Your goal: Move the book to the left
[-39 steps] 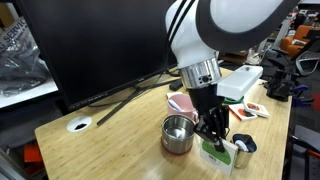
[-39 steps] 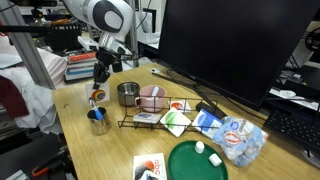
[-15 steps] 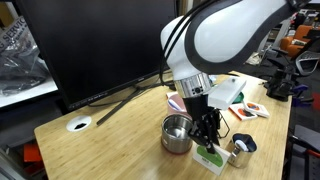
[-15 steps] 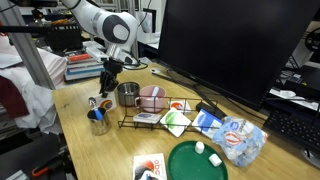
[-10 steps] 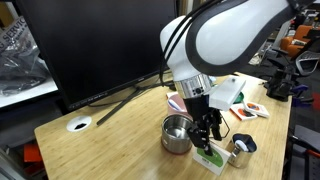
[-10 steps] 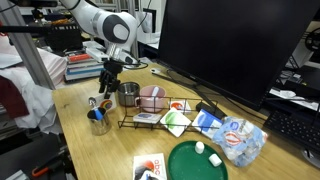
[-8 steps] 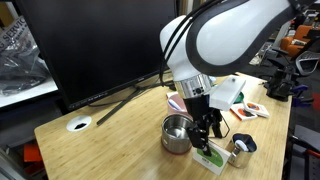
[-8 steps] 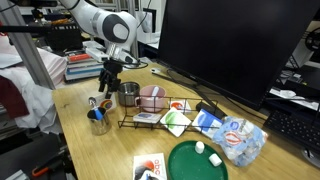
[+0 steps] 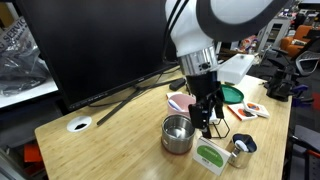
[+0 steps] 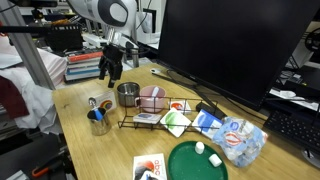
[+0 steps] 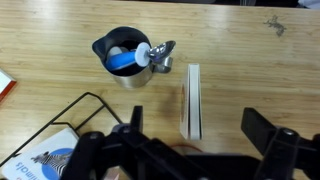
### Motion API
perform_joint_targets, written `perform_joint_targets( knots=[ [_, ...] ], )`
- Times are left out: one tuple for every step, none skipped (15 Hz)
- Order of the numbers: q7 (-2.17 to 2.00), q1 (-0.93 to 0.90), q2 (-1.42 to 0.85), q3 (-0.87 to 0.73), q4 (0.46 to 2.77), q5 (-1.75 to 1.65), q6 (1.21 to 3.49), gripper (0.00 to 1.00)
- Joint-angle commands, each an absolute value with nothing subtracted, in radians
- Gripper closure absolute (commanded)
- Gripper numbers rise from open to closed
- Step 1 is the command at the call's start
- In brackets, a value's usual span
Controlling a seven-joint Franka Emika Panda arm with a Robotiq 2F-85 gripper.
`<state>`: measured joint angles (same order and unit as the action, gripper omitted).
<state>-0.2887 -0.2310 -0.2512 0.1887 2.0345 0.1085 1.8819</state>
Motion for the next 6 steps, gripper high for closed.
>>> perform_joint_targets(
  knots=[
    [-0.287,-0.234,-0.228,0.185,2.035,0.110,1.875,0.00],
    [-0.288,-0.235,-0.223,0.186,2.039,0.110,1.876,0.00],
    [-0.288,-0.235,-0.233,0.185,2.041,0.110,1.878,0.00],
    [-0.288,-0.237,-0.247,0.185,2.041,0.110,1.880,0.00],
    [-0.288,-0.238,-0.257,0.184,2.040,0.110,1.882,0.00],
    [-0.288,-0.237,-0.260,0.184,2.038,0.110,1.882,0.00]
  ],
)
